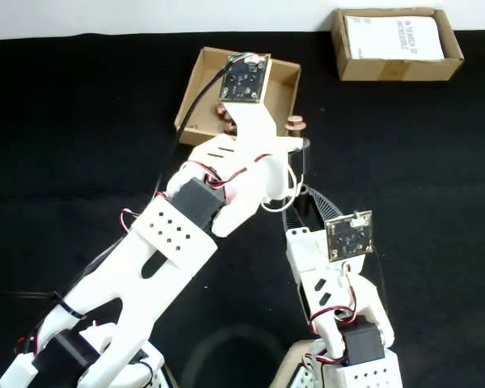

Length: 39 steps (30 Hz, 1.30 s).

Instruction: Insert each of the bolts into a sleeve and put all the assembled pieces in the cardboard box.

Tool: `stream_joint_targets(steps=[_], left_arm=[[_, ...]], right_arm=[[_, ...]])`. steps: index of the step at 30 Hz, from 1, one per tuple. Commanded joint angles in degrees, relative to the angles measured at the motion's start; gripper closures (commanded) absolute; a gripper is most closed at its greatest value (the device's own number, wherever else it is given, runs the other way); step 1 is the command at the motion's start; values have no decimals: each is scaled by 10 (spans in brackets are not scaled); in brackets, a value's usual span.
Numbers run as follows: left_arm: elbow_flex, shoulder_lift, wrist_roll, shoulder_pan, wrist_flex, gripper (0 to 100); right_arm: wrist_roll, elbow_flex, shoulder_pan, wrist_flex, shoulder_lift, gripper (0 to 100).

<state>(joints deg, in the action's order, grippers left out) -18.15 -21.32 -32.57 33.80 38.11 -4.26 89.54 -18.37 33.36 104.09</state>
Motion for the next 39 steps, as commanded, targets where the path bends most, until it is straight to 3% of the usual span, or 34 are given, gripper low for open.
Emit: stream_joint_targets(steps=[1,10,20,25,36,39], left_arm=[[26,-8,-4,9,4,992],[-37,-51,-4,36,4,992],[-150,-97,-3,7,3,992],[-189,-97,-3,10,-55,992],[-147,-96,4,-13,-92,992],[-120,-96,42,-35,-92,992]], right_arm=[[-1,-3,0,0,4,992],[-1,10,0,-2,4,992],[-1,6,0,-3,4,992],[-1,5,-1,-3,4,992],[-2,-5,0,-1,4,992],[-2,-5,0,-1,4,992]])
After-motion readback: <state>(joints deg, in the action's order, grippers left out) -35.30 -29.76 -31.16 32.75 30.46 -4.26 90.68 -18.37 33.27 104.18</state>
